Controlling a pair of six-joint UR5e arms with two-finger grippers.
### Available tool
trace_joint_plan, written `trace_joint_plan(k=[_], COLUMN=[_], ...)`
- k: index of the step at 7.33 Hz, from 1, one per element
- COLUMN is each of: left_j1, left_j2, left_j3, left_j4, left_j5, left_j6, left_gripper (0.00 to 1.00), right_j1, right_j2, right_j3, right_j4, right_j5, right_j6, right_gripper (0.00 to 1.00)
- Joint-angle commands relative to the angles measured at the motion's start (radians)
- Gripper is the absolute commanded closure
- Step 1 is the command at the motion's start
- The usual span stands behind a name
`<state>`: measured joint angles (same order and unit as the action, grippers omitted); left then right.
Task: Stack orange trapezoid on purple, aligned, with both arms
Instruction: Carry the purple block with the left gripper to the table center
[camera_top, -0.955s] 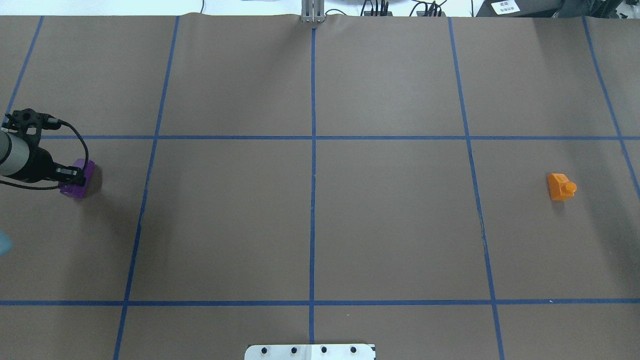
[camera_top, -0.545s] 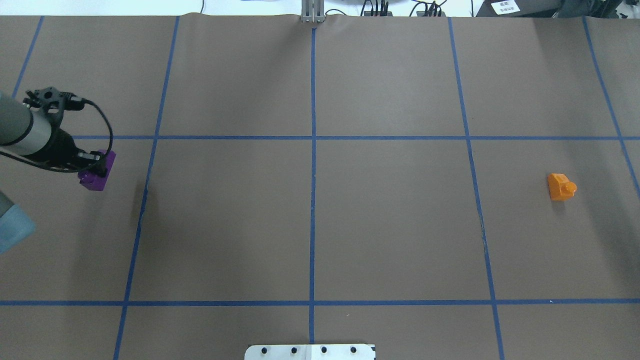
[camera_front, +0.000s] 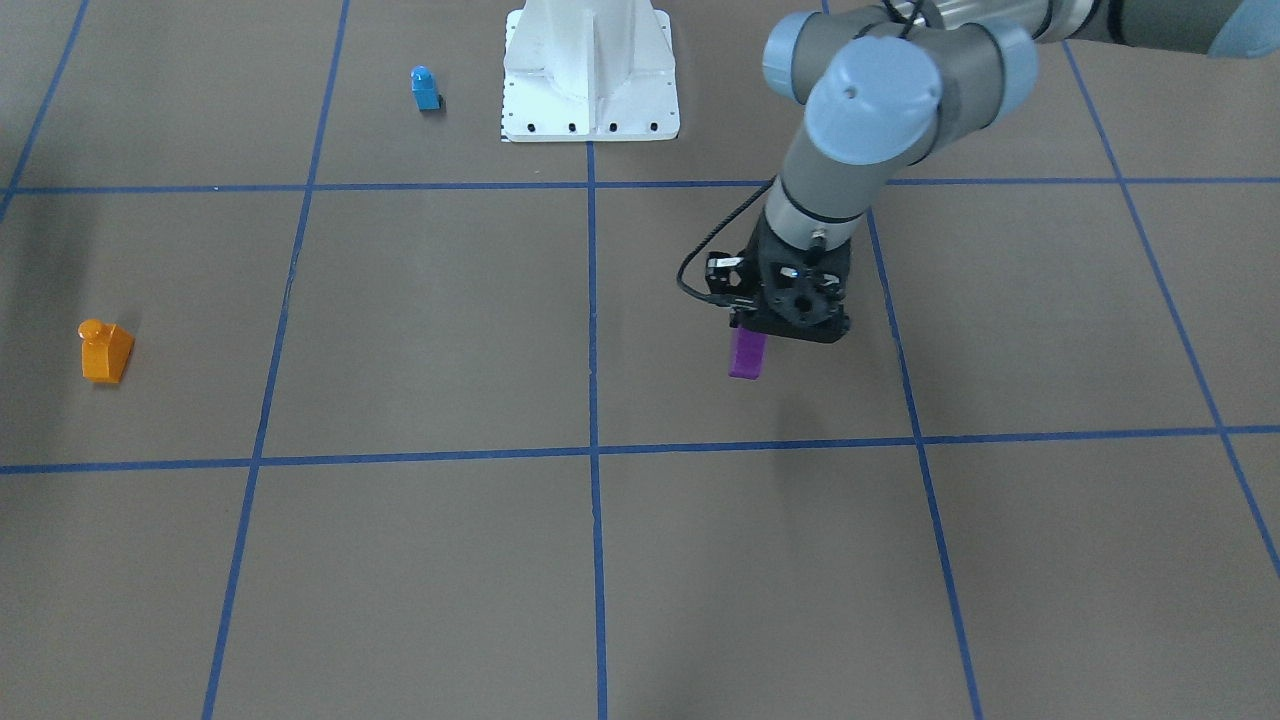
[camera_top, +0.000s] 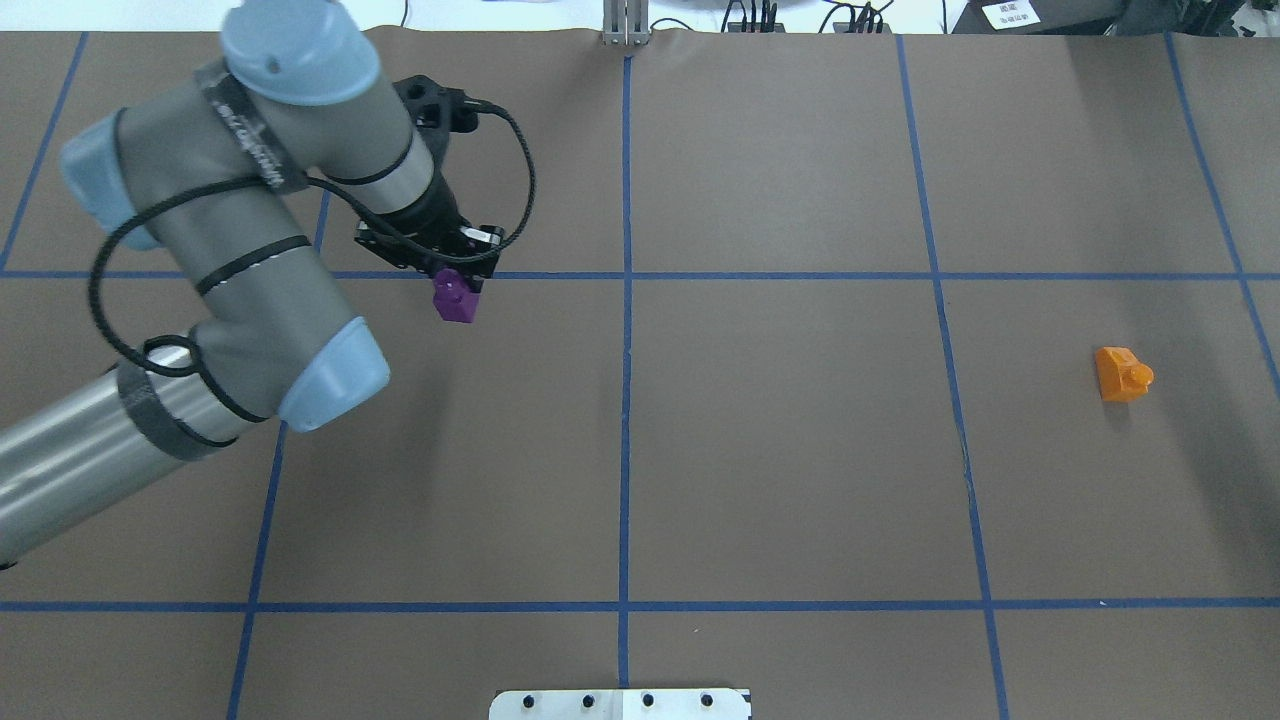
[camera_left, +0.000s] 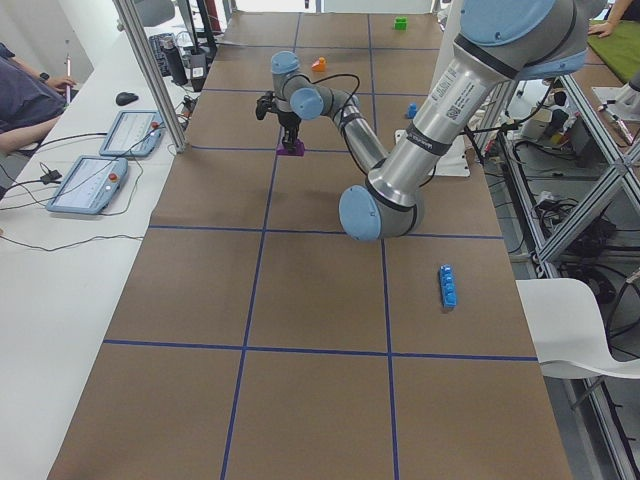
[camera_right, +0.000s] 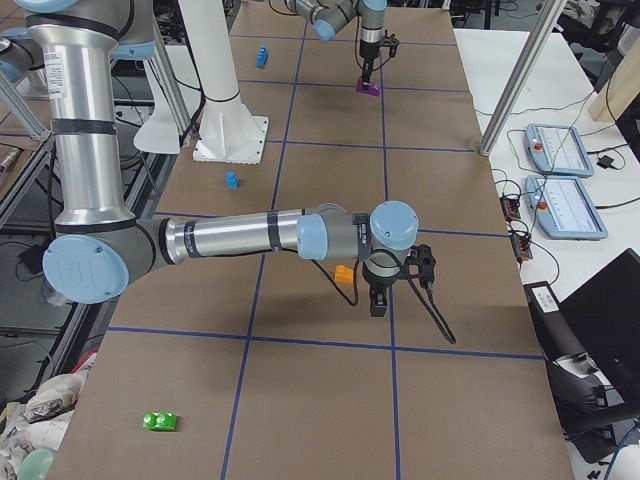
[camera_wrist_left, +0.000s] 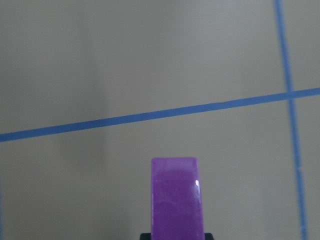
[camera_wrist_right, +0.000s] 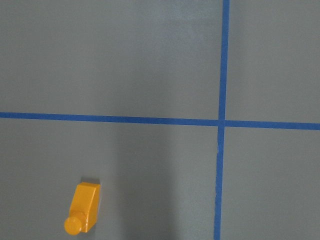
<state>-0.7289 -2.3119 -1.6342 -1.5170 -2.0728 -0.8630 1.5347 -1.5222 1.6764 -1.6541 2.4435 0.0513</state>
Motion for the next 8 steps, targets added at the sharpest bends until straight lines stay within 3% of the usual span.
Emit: trace_joint_plan(k=[1, 3, 5, 8], left_j1=[0.087, 0.118, 0.147, 0.186], left_j2=[-0.072, -0.16, -0.228, -0.231], left_j3=[0.21, 0.353, 0.41, 0.433], left_j4=[-0.262, -0.328, -0.328, -0.327], left_j5=[0.091, 0.092, 0.148, 0.214], left_j6=[-0.001, -0.001, 0.001, 0.065], left_gripper=[1.0, 1.0, 1.0, 1.0], right_j1=[-0.036, -0.073, -0.088, -0.1], right_j2=[0.0, 0.019, 0.031, 0.034], right_j3=[0.006, 0.017, 0.048, 0.046], right_j4=[-0.001, -0.004, -0.003, -0.001], right_j5=[0.006, 0.015, 0.012, 0.009], right_j6=[0.004, 0.077, 0.154, 0.2], right_gripper=[0.0, 0.0, 0.0, 0.0])
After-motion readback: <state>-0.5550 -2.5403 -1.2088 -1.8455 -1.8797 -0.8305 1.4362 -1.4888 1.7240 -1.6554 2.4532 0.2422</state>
